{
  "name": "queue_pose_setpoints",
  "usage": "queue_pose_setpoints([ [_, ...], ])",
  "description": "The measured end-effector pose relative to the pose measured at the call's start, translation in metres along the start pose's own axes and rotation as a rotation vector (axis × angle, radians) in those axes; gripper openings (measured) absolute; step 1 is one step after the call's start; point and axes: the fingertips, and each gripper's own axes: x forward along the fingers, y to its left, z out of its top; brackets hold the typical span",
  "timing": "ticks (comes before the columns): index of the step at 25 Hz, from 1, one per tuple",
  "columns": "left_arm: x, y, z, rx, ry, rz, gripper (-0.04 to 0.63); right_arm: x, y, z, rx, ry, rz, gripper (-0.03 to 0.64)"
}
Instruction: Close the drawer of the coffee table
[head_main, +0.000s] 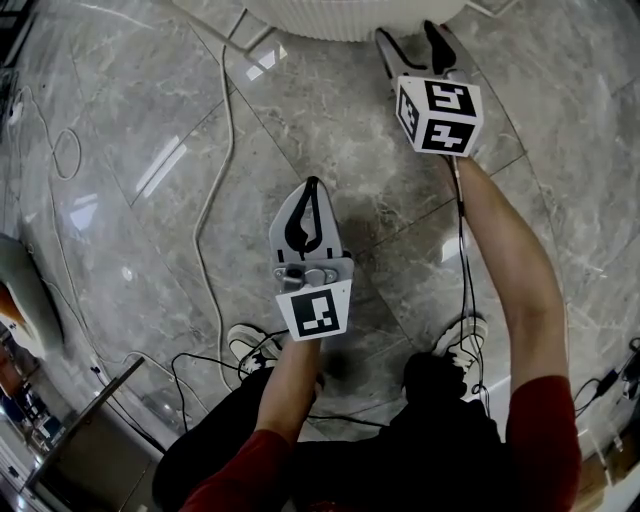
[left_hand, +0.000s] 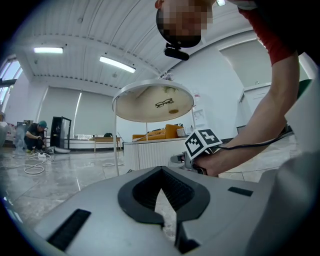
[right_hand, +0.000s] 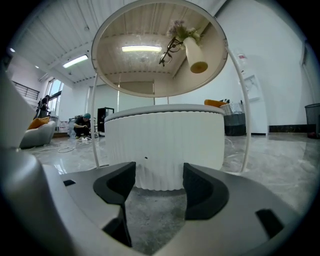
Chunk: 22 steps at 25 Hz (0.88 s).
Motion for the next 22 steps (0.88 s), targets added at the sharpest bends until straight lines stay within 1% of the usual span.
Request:
queue_pose_setpoints([
  [2,0.001,0.002,0.002,0.006,-0.003,0.006,0.012,-0.006,-0.003,-0.005,0.023,0.009,0.0,0.293],
  [5,0.003,0.003,0.005,0.014,-0.005,0.014,0.012,-0.026,-0.003,-0.015,-0.002,0.017,0.01,0.293],
  [9,0.004,-0.002,0.003,0.01,0.006,0.012,0.012,-0.072,0.007,-0.037,-0.058,0.023,0.05,0.293],
  [13,0.008,-0.015,0.003,0.011,0.013,-0.006,0.012,-0.118,0.006,-0.057,-0.044,0.037,0.057,0.294],
  [18,0.01,-0.033,0.004,0.024,0.019,-0.038,0.012,-0.191,-0.008,-0.071,-0.033,0.033,0.025,0.293],
  [22,0.008,-0.049,0.0,0.03,0.038,-0.079,0.012,-0.242,-0.023,-0.073,-0.009,0.025,-0.044,0.293],
])
